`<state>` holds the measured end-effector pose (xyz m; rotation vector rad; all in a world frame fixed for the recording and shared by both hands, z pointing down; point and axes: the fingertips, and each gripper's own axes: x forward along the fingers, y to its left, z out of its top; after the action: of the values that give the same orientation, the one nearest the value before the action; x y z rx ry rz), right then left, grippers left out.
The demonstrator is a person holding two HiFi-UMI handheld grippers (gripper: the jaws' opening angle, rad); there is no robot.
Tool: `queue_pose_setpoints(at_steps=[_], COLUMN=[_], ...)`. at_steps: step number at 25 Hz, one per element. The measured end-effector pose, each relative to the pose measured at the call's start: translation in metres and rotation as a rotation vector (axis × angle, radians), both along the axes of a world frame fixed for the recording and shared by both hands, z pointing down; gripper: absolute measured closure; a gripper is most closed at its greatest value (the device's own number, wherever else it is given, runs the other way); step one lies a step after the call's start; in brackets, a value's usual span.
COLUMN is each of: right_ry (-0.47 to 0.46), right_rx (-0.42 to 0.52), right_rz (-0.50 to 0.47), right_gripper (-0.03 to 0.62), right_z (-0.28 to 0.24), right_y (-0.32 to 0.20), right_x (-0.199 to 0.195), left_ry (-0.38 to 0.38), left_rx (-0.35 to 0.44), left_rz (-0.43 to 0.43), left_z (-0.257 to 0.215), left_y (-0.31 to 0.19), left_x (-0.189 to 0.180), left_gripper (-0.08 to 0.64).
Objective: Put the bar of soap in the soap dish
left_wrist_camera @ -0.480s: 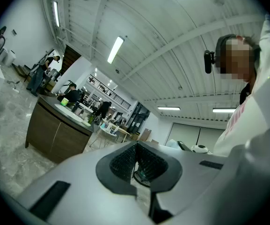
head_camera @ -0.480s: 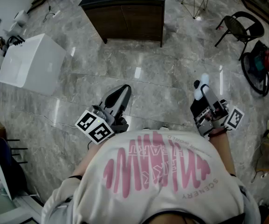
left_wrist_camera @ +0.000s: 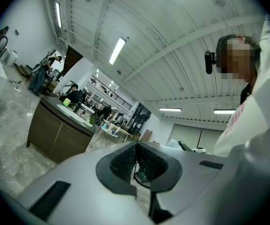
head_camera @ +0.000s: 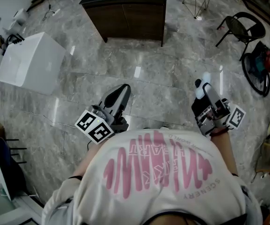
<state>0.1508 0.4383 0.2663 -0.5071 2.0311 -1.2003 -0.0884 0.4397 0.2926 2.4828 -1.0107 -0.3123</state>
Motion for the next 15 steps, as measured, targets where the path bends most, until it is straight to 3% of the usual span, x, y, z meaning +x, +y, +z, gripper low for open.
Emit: queue_pose_setpoints(at_steps=[6, 15], right_ry=[0.018, 0.074], right_rx=[0.001, 0.009], right_rz=[-0.003, 0.004], right_gripper=[0.314, 0.314], right_z=[-0.004, -0.003], right_y=[0.000, -0.001], right_x=[-0.006, -0.030], left_ry=[0.010, -0.006], left_rx=[-0.002, -0.087], left_rz=[0.012, 0.096], left_z=[-0.001, 0.013], left_y=[-0.002, 0.004], left_x=[-0.003, -0.018], left_gripper=[0.552, 0.552])
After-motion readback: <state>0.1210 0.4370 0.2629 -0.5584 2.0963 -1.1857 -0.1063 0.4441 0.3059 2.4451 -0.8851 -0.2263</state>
